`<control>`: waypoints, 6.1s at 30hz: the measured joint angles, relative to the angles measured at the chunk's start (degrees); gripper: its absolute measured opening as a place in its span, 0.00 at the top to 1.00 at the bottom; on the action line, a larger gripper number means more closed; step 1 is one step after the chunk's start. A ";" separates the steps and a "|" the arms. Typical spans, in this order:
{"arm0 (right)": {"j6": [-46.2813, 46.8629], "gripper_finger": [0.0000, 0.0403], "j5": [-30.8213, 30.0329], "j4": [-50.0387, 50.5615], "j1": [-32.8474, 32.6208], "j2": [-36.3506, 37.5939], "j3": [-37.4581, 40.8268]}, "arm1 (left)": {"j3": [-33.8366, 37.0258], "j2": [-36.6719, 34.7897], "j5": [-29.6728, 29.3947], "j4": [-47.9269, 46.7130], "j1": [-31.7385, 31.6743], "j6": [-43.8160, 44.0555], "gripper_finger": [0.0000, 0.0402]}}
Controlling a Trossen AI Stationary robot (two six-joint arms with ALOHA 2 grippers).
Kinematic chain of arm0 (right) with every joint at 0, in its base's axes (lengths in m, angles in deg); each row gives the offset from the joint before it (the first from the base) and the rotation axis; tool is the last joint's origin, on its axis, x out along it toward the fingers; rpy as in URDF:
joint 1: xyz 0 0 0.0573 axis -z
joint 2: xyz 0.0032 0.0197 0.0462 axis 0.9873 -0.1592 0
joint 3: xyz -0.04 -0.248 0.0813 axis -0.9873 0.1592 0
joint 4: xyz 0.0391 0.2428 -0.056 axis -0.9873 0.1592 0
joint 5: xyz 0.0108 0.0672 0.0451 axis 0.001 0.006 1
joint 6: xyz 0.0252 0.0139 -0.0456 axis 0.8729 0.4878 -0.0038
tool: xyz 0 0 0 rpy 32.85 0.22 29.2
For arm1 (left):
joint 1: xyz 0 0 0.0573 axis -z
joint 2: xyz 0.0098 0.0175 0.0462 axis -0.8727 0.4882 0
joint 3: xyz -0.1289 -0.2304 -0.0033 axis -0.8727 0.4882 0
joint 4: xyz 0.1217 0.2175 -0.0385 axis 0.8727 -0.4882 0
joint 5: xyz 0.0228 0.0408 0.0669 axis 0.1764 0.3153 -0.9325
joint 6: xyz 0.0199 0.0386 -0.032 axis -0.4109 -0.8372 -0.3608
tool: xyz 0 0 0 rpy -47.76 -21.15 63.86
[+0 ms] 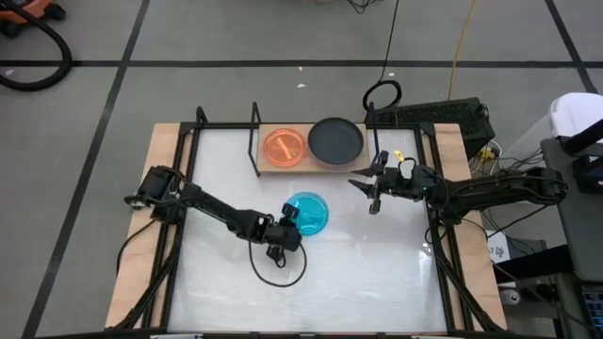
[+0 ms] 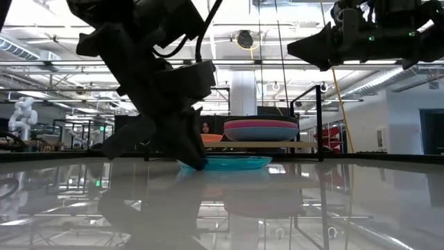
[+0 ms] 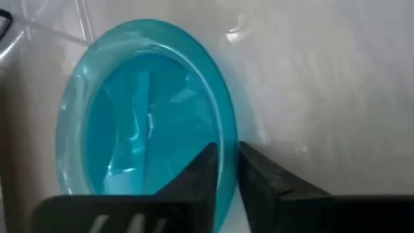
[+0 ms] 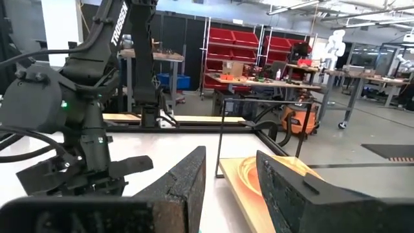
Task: Place and stack plates onto a shelf
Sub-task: Stack the small blue plate on top of the small orange plate on the shelf, then return to Home Position
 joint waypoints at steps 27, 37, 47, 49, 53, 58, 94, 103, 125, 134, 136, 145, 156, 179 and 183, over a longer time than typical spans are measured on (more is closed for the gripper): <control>0.21 0.71 0.00 -1.66 0.05 0.16 -0.07 | -7.42 -16.26 -9.13 -15.76 -24.93 -9.46 1.00; -0.12 0.71 -0.01 -0.79 0.05 0.17 -0.09 | -7.18 -13.08 2.38 -14.92 -32.94 -5.80 1.00; -0.08 0.71 -0.07 -0.31 0.06 0.17 -0.09 | -7.21 -12.34 5.35 -14.63 -33.03 -1.01 0.97; -0.02 0.71 -0.08 -0.20 0.06 0.17 -0.09 | -7.23 -12.39 5.35 -14.76 -32.98 -0.93 0.96; -0.02 0.71 -0.08 0.11 0.07 0.17 -0.09 | -7.23 -12.37 5.59 -16.35 -32.55 -0.90 0.86; -0.11 0.71 -0.16 0.08 0.07 0.17 -0.09 | -7.23 -12.39 5.64 -17.11 -32.23 0.56 0.66; -1.54 0.71 0.28 34.43 -0.13 37.76 -0.11 | 33.47 -81.24 -3.94 10.44 0.80 22.27 0.50; 1.46 0.71 0.20 45.19 -0.13 44.45 -0.10 | 46.37 -94.21 -3.95 17.13 0.78 21.35 0.50; 5.60 0.71 0.00 33.54 -0.06 43.96 14.49 | 56.96 -97.86 -4.22 35.37 0.71 23.14 0.50; 5.62 0.71 0.14 33.29 -0.08 43.56 14.58 | 56.96 -97.85 -3.85 35.00 0.72 21.82 0.50; 5.62 0.71 0.16 33.63 -0.08 43.52 14.62 | 56.96 -97.85 -3.83 34.94 0.71 21.12 0.50; 5.62 0.71 0.16 33.51 -0.08 43.52 14.67 | 56.96 -97.85 -3.81 34.96 0.71 21.20 0.50; 5.62 0.71 0.16 33.51 -0.08 43.52 14.73 | 56.96 -97.85 -3.81 34.96 0.72 21.27 0.50; 5.62 0.71 0.18 33.51 -0.08 43.52 14.75 | 56.96 -97.85 -3.81 34.94 0.73 21.27 0.50; 5.62 0.71 0.18 33.51 -0.08 43.52 14.75 | 56.94 -97.85 -3.81 34.94 0.73 21.27 0.50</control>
